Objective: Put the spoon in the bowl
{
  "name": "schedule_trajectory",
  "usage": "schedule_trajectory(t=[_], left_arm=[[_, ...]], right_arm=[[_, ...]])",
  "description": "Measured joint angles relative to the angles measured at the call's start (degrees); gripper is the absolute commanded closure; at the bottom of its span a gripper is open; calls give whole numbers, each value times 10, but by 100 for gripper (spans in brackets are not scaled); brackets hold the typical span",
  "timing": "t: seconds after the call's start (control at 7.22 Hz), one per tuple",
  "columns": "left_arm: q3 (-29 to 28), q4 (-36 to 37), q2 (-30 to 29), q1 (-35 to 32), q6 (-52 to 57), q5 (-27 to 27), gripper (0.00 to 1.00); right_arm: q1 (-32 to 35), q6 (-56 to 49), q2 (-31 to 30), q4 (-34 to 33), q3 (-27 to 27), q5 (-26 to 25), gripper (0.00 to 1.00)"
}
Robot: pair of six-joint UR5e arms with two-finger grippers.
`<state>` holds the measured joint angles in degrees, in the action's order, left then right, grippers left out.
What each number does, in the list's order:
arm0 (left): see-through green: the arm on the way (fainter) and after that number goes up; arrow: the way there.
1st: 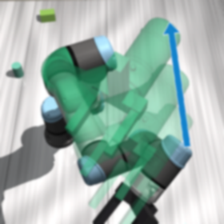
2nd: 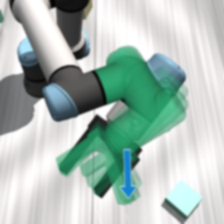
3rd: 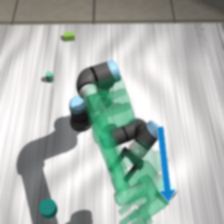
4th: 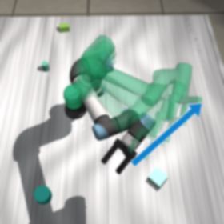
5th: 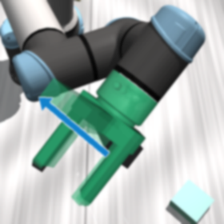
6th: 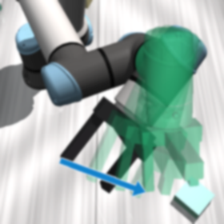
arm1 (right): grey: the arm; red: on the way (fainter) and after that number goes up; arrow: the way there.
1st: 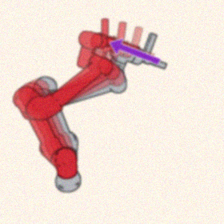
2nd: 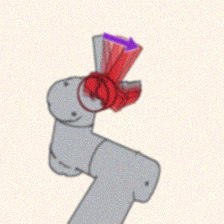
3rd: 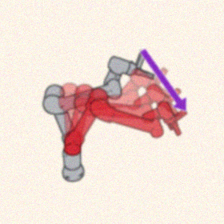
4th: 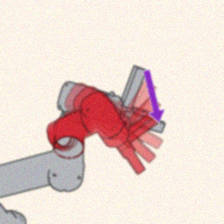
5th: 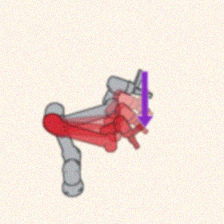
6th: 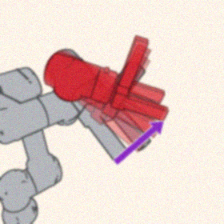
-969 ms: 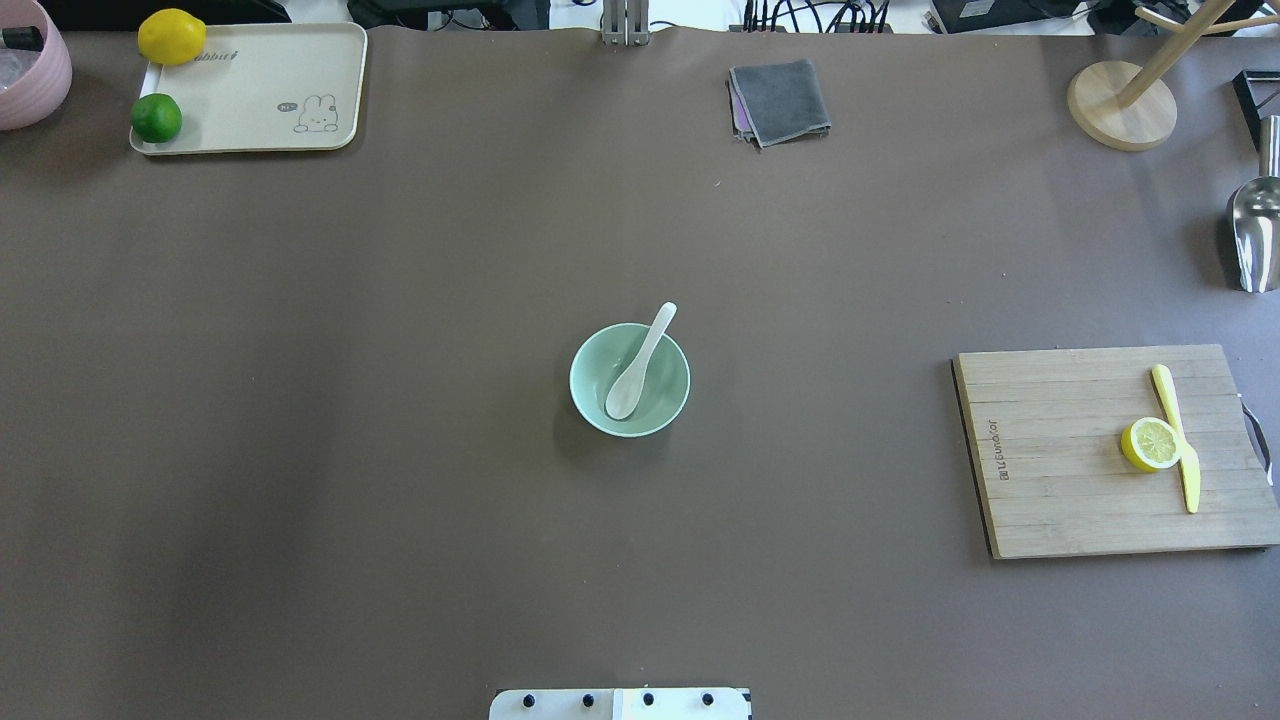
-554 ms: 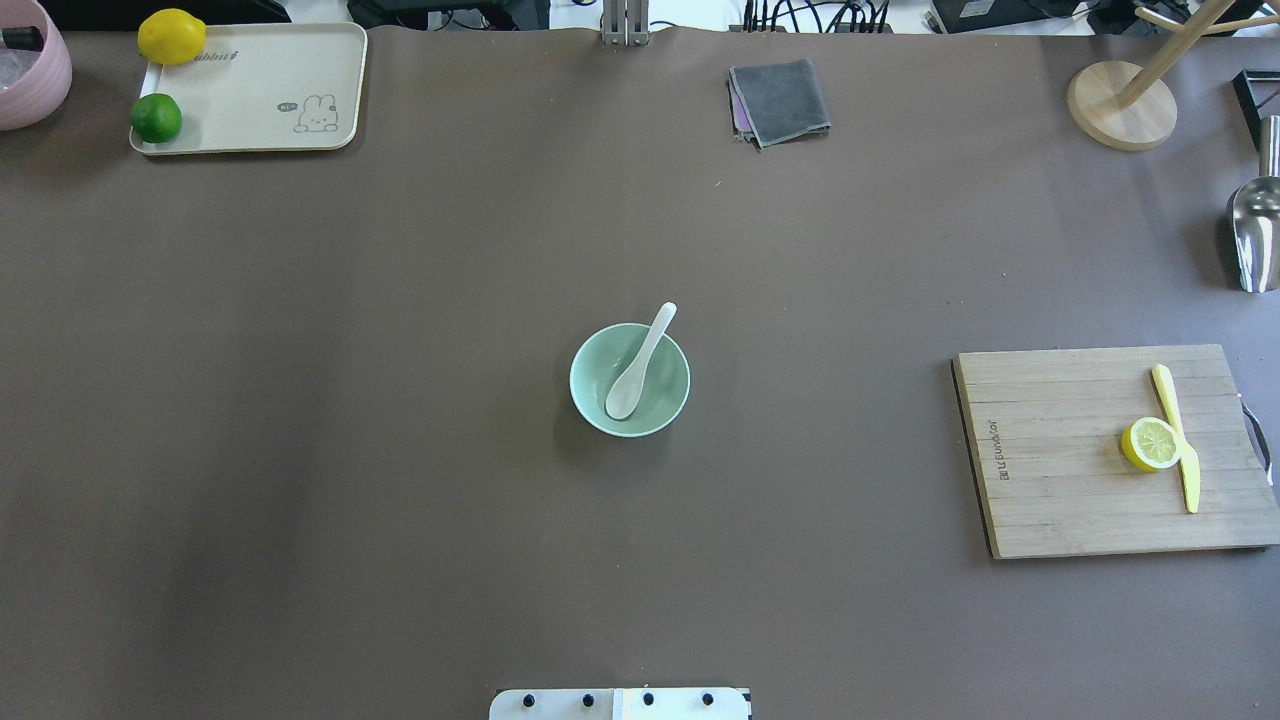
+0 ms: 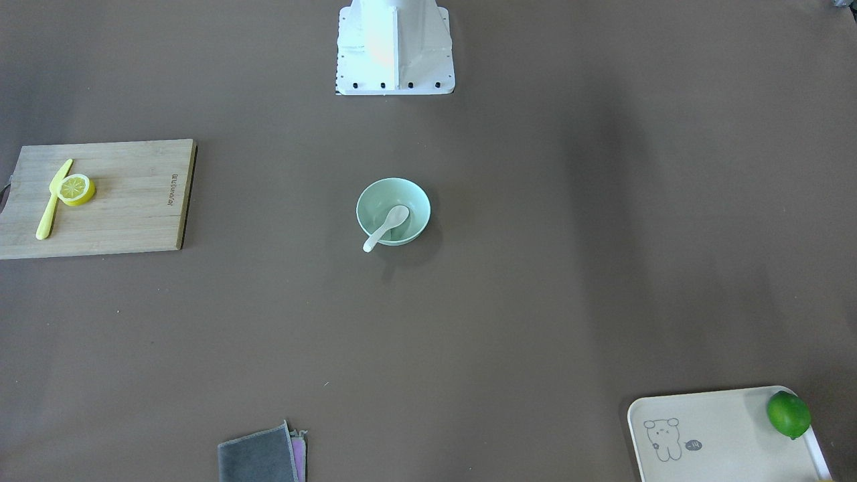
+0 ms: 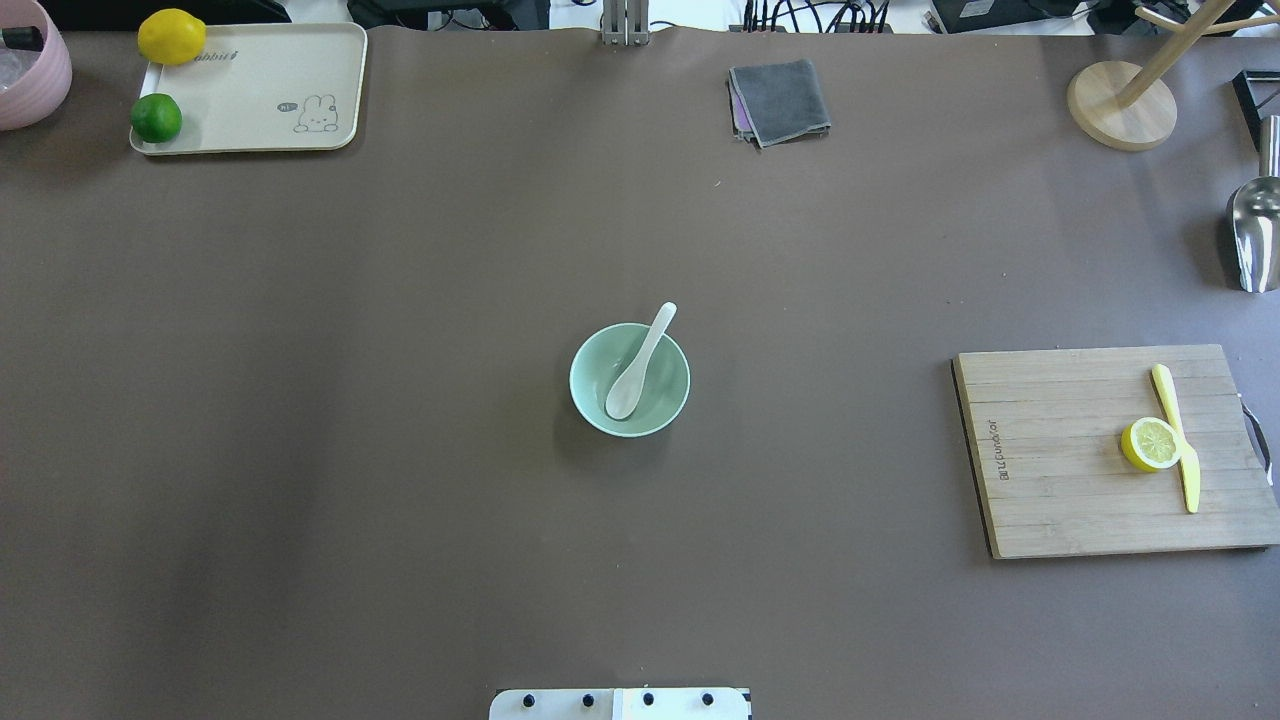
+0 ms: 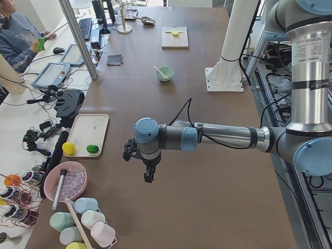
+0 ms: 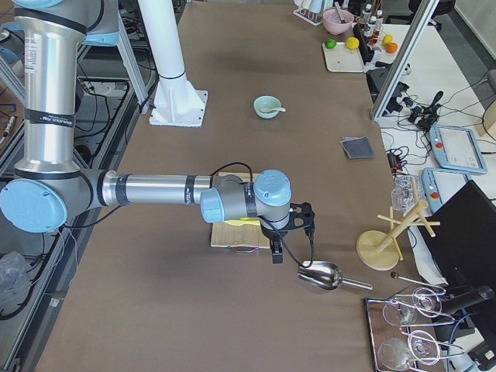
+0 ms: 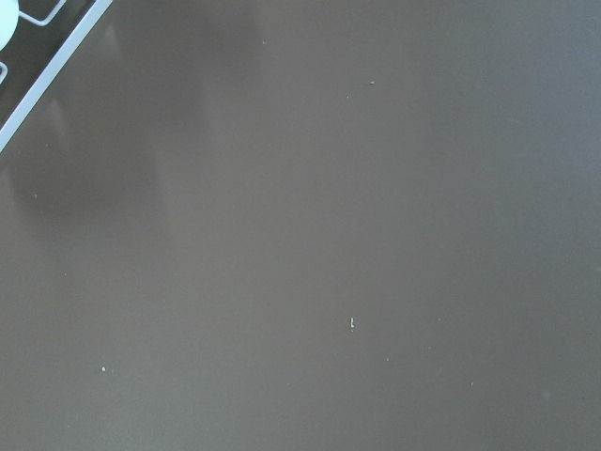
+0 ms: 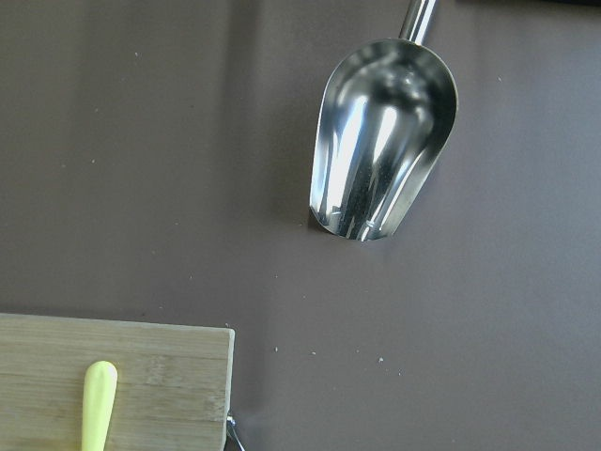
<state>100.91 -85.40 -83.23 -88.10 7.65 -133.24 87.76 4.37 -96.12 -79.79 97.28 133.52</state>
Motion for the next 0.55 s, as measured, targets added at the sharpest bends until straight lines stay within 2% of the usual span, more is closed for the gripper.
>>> schedule_trajectory(t=[0.55], left_arm=[[14, 9, 7, 0, 0, 1, 3]], right_arm=[[0, -1, -3, 2, 0, 6, 0]])
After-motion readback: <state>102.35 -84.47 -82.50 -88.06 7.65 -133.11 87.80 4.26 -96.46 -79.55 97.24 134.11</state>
